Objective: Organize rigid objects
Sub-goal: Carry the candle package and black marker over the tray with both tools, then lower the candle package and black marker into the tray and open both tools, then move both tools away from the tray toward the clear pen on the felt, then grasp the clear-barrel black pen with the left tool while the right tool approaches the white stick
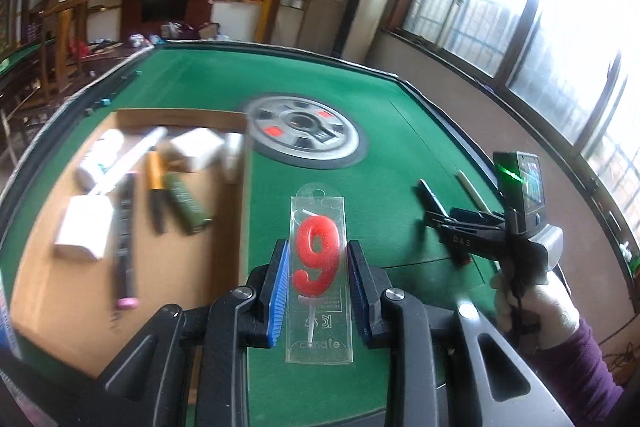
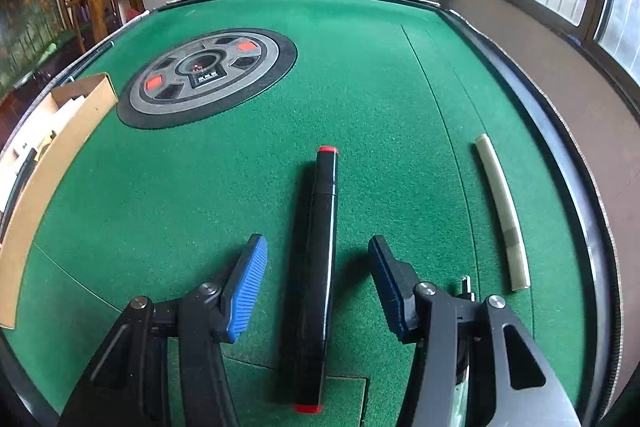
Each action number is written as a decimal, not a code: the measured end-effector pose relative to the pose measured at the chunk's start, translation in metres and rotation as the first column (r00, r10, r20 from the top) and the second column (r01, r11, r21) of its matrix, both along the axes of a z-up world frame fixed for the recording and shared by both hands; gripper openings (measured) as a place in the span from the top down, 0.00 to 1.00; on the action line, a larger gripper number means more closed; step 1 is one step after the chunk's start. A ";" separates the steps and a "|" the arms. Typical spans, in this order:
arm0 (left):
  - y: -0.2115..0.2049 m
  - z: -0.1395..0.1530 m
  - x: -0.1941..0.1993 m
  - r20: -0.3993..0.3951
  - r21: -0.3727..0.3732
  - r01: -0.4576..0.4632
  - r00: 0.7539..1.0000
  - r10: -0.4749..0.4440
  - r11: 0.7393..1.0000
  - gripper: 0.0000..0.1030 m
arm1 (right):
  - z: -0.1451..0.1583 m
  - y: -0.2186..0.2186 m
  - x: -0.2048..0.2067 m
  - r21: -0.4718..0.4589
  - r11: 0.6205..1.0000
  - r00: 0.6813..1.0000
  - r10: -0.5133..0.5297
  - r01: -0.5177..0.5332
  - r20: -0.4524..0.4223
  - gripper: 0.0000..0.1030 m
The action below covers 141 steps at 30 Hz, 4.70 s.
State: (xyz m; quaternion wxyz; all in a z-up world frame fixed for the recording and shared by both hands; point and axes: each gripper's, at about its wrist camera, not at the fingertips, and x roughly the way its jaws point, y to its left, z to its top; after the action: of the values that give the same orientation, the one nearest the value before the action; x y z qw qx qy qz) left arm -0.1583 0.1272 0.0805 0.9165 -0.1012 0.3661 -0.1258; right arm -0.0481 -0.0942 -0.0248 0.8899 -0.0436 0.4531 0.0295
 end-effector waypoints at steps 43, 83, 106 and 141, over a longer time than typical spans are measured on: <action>0.138 -0.028 -0.014 -0.016 -0.200 -0.183 0.983 0.184 0.962 0.72 | 0.083 0.189 -0.043 0.343 0.850 0.908 0.419 -0.400 0.022 0.86; 0.140 -0.065 0.014 -0.089 0.082 -0.279 0.954 0.286 0.957 0.71 | 0.008 0.281 -0.032 0.199 0.899 0.900 0.418 -0.389 -0.128 0.86; 0.131 -0.033 -0.009 -0.048 0.071 -0.306 0.949 0.310 0.949 0.33 | 0.034 0.252 -0.046 0.279 0.883 0.913 0.406 -0.377 -0.050 0.53; -0.005 -0.008 -0.021 -0.016 0.045 0.003 1.000 -0.002 0.999 0.03 | 0.006 -0.053 -0.075 0.038 0.993 0.992 -0.105 0.107 -0.069 0.87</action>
State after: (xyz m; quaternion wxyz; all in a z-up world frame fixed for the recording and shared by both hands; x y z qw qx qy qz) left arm -0.1789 0.1224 0.0723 0.9154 -0.0809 0.3762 -0.1179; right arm -0.1229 -0.1470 -0.0187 0.8754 0.0001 0.4834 -0.0069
